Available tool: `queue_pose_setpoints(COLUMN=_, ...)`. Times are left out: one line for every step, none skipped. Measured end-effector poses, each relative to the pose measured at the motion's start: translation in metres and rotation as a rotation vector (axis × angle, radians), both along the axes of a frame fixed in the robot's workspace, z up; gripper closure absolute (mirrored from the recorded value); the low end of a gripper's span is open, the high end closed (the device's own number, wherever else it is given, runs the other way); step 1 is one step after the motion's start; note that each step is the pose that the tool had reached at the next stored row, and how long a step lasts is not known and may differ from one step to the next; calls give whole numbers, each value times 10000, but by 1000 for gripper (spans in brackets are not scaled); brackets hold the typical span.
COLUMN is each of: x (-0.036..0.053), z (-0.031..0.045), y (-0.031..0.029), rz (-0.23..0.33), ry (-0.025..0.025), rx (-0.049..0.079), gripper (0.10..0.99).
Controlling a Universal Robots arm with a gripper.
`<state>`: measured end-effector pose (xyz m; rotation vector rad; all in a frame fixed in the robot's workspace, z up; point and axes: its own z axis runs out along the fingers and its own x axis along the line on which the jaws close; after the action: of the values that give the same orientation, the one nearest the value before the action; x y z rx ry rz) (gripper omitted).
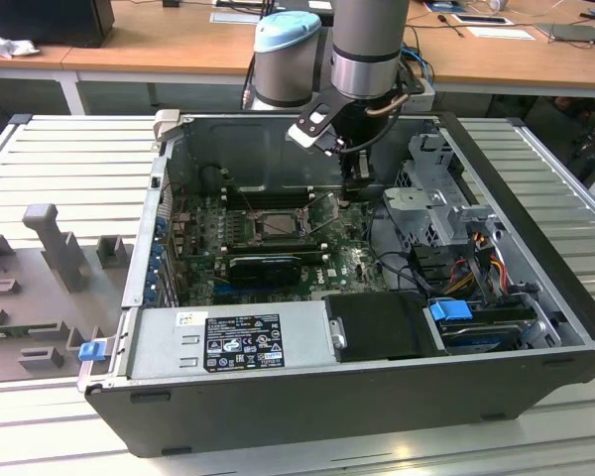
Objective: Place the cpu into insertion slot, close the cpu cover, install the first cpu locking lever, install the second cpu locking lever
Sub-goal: 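Close the cpu cover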
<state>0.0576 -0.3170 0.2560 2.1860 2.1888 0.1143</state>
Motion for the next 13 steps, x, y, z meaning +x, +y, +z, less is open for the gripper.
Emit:
queue_pose_setpoints(x=8, z=0, y=0, rz=0, ry=0, rx=0, gripper=980)
queue_pose_setpoints(x=17, z=-2, y=0, rz=-1, ry=0, rx=0, gripper=980)
queue_pose_setpoints(x=20, z=-8, y=0, rz=0, ry=0, rx=0, gripper=980)
queue_pose_setpoints(x=21, z=-15, y=0, rz=-2, ry=0, rx=-1, gripper=980)
queue_pose_setpoints(x=21, z=-30, y=-1, rz=-3, ry=1, rx=-2, gripper=980)
queue_pose_setpoints(x=21, z=-53, y=-1, rz=-1, ry=6, rx=-3, gripper=980)
queue_pose_setpoints(x=21, z=-85, y=-1, rz=-1, ry=15, rx=-1, gripper=980)
queue_pose_setpoints(x=21, z=-104, y=-1, rz=0, ry=16, rx=-1, gripper=980)
queue_pose_setpoints(x=21, z=-119, y=-1, rz=-1, ry=17, rx=0, gripper=980)
queue_pose_setpoints(x=21, z=-121, y=-1, rz=-1, ry=18, rx=-1, gripper=980)
queue_pose_setpoints(x=21, z=-120, y=-2, rz=0, ry=23, rx=-1, gripper=980)
queue_pose_setpoints(x=22, z=-120, y=-2, rz=1, ry=36, rx=4, gripper=980)
queue_pose_setpoints(x=22, z=-120, y=-2, rz=1, ry=63, rx=13, gripper=980)
